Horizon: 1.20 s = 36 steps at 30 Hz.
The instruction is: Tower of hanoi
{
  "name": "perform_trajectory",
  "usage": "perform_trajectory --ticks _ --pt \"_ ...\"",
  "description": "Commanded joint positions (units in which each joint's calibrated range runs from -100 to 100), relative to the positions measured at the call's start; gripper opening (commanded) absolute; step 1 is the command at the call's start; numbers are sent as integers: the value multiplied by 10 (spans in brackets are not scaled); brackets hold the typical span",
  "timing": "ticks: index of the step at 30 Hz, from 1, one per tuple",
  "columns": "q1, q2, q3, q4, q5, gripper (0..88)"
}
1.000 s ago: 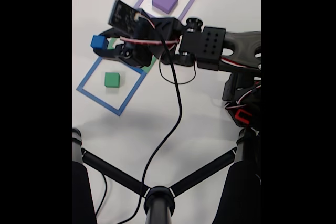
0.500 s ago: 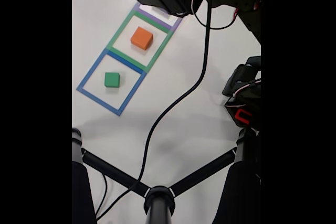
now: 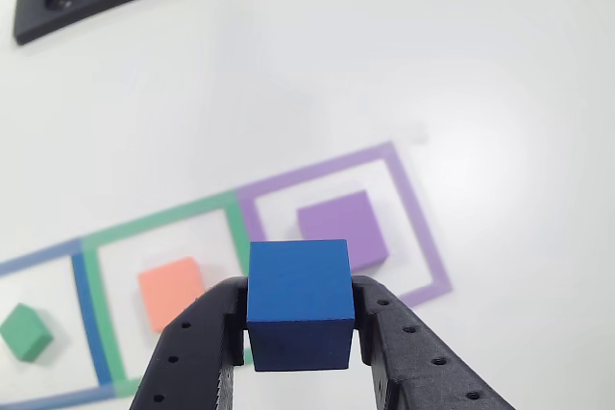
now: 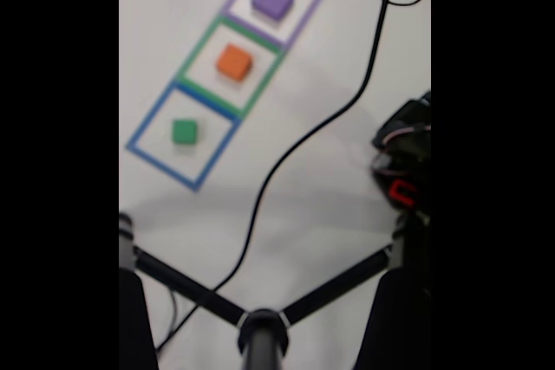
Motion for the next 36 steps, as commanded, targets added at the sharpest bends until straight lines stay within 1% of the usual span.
perform_trajectory --ticks 1,7,10,14,16,24,32,36 --pt "34 -73 199 -159 0 33" --pt "65 -112 465 -420 0 33" --pt "69 -78 529 -529 0 33" --pt "71 4 614 -733 0 34" --pt "73 44 636 -802 0 34" --pt "75 190 677 -1016 0 34" --pt "74 322 686 -1180 0 36" --pt "81 383 680 -1239 0 37"
